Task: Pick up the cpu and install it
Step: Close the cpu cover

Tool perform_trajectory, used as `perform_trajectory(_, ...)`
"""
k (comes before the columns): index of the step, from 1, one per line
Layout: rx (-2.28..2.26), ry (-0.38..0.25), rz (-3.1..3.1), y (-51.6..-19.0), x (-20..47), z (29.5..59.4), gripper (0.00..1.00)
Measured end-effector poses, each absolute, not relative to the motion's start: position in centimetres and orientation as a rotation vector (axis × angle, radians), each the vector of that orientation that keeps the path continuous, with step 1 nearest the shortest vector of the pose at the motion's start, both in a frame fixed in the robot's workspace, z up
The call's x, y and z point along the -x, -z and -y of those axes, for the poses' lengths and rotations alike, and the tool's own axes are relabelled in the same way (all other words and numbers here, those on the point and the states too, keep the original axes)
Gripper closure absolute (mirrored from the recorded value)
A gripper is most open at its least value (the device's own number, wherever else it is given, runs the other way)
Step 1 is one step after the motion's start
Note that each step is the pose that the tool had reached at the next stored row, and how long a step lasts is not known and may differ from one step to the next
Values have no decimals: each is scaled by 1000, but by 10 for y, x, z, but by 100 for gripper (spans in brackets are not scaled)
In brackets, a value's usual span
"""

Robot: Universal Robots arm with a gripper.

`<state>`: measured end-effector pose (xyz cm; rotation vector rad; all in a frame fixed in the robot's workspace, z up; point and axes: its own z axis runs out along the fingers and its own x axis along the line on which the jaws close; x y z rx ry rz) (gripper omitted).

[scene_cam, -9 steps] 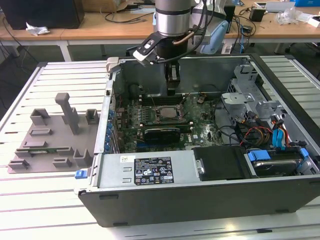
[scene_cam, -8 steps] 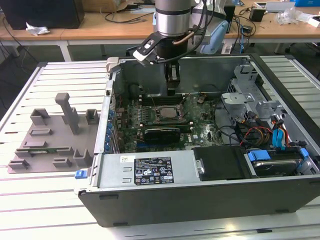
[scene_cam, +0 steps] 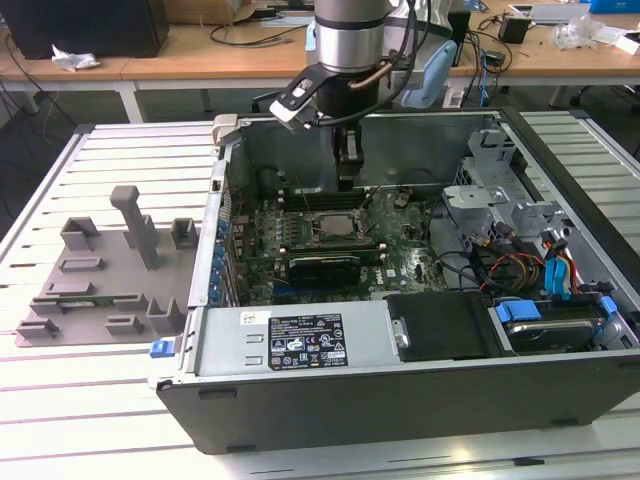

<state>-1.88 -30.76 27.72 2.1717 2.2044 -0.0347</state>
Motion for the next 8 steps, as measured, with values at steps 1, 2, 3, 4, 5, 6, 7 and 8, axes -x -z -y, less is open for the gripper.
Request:
perform_trajectory(1,-2172,35,-2204,-277,17,308,89)
perform_trajectory(2,-2172,35,-2204,-277,12,308,89)
perform_trajectory(3,-2172,35,-2204,-277,8,308,89)
perform_trajectory(4,-2172,35,-2205,-277,5,308,89)
perform_trajectory(5,-2172,35,-2204,-277,2,308,89)
perform_trajectory(6,-2172,35,-2204,-277,-1,308,89)
perform_trajectory(7,-2172,35,-2205,-277,-4,308,89)
perform_trajectory(8,-2172,35,-2204,-277,-8,308,89)
